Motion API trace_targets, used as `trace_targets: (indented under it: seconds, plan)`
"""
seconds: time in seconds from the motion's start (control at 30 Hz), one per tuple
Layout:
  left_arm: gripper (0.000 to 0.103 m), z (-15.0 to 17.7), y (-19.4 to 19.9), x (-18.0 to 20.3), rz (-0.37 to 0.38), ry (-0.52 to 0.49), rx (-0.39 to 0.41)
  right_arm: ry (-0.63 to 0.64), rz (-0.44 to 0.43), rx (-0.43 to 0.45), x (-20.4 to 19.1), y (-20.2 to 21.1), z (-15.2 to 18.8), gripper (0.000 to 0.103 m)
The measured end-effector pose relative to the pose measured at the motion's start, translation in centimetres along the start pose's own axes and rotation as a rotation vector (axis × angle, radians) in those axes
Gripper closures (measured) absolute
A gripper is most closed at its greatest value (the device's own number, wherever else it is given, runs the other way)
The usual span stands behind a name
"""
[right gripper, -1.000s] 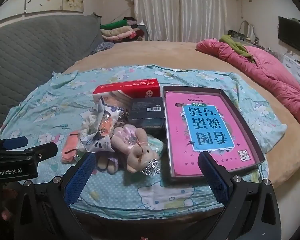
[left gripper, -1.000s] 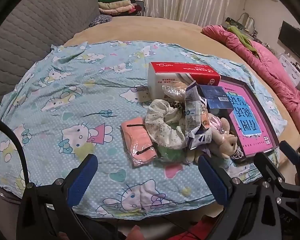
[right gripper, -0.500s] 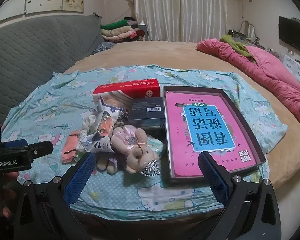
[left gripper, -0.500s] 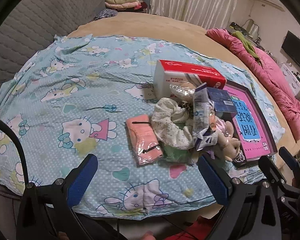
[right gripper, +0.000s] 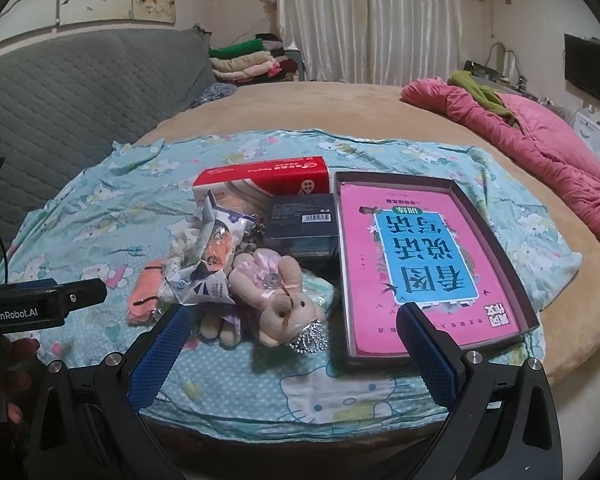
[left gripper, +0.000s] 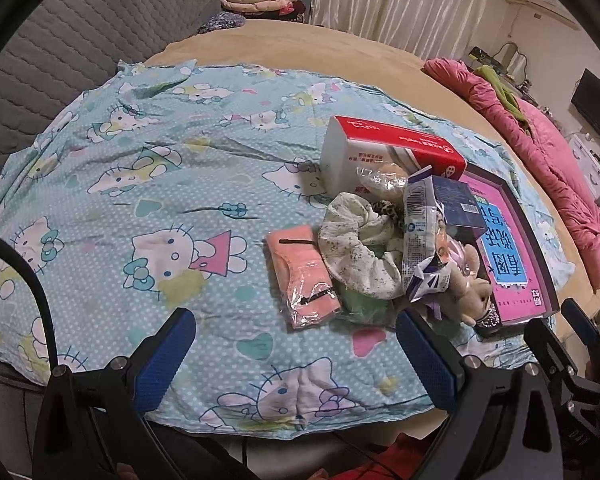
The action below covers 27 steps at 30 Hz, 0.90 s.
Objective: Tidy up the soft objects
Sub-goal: 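Move left gripper toward pink bagged towel while right gripper approaches pink plush bunny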
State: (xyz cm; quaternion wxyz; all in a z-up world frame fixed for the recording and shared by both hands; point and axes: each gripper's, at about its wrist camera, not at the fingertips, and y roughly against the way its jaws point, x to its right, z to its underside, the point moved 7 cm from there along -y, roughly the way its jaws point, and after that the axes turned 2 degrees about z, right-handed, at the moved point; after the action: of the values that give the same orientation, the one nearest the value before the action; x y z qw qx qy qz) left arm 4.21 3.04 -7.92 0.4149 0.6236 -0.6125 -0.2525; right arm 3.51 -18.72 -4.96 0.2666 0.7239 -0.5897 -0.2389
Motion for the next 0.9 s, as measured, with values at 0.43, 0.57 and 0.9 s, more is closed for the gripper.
trace_targets:
  seconds: [0.43,0.57,0.9]
  plan:
    - [0.002,0.1,-0.2,0.0,0.003,-0.009,0.003,0.012,-0.002,-0.009,-0.2,-0.4,0.2,0.001]
    - [0.002,0.1,-0.1,0.4,0.003,-0.024,0.006,0.011,0.001,-0.007,-0.2,-0.4,0.1,0.001]
    - [0.002,0.3,0.1,1.1,-0.01,-0.06,0.01,0.001,0.012,-0.006,0.2,-0.3,0.0,0.001]
